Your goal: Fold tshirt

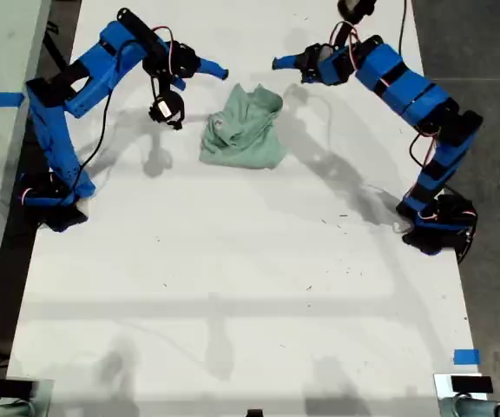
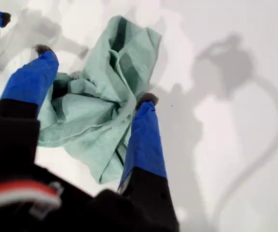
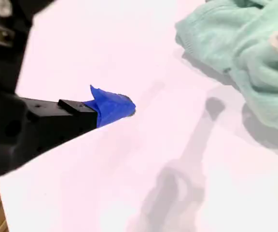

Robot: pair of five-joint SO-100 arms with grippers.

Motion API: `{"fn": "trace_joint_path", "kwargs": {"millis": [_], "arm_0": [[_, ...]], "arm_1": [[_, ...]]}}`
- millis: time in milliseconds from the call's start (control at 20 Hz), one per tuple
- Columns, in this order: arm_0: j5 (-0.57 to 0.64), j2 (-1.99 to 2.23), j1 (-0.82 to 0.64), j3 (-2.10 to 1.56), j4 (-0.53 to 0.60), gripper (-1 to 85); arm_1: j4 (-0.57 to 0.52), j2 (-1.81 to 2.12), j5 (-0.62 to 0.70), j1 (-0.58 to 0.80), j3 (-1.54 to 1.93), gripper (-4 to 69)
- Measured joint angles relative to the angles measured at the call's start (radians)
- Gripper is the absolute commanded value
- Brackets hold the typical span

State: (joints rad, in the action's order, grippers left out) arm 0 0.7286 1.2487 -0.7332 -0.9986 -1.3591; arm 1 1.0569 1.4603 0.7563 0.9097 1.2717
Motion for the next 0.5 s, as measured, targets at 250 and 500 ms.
{"fn": "trace_joint_path", "kwargs": {"millis": [250, 500], "arm_0": [[0.003, 0.437, -0.023, -0.492, 0.183, 26.6], [-0.066, 1.031, 0.172, -1.169, 0.463, 0.1]], "arm_1": [[0.006, 0.430, 0.011, 0.026, 0.379, 21.6], [0.006, 0.914, -0.101, -0.086, 0.851, 13.3]]}}
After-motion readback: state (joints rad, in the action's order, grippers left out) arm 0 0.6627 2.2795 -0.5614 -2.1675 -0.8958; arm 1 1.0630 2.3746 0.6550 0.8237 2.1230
